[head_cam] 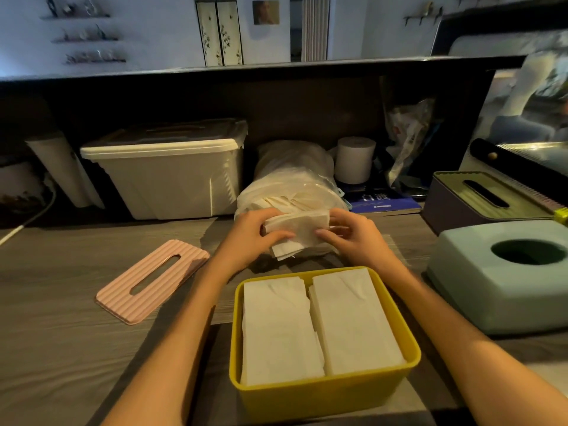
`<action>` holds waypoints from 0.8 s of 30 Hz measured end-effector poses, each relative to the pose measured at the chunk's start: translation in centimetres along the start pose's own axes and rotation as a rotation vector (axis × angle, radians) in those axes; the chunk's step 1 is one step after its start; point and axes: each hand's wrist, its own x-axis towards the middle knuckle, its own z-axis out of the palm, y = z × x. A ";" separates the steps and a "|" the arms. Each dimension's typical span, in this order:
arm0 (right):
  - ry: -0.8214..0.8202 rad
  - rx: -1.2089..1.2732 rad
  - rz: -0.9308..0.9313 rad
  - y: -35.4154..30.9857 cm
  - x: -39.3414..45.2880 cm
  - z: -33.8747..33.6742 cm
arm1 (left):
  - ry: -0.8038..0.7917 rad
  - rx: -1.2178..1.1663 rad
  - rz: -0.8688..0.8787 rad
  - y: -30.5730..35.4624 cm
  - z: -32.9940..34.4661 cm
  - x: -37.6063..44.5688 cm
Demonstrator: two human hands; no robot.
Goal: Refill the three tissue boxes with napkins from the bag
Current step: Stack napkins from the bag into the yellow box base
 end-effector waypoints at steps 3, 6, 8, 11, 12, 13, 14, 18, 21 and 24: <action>-0.020 0.108 0.018 -1.7 -0.1 -1.1 | -0.057 -0.048 -0.060 2.1 -1.0 -0.1; -0.016 0.099 -0.040 -4.8 0.2 -2.8 | -0.187 -0.216 -0.187 5.0 -2.9 -0.5; -0.024 0.085 -0.088 -7.3 0.5 -4.1 | -0.276 -0.373 -0.244 7.1 -4.3 -0.7; -0.070 0.074 -0.141 -10.7 0.8 -5.8 | -0.350 -0.555 -0.288 9.9 -5.5 -1.0; -0.084 0.049 -0.148 -11.7 0.9 -6.3 | -0.358 -0.621 -0.296 10.8 -5.8 -1.2; -0.098 0.026 -0.150 -12.6 0.9 -6.6 | -0.352 -0.691 -0.311 11.4 -5.8 -1.4; -0.111 0.012 -0.147 -13.3 0.9 -6.9 | -0.341 -0.768 -0.334 12.2 -5.8 -1.9; -0.141 -0.010 -0.139 -15.3 0.3 -7.3 | -0.271 -1.096 -0.324 14.4 -4.4 -4.0; -0.141 -0.023 -0.135 -16.0 -0.3 -7.5 | -0.211 -1.239 -0.320 15.6 -3.3 -5.1; -0.164 -0.065 -0.116 -16.3 -0.9 -7.9 | -0.176 -1.258 -0.379 16.3 -2.7 -5.8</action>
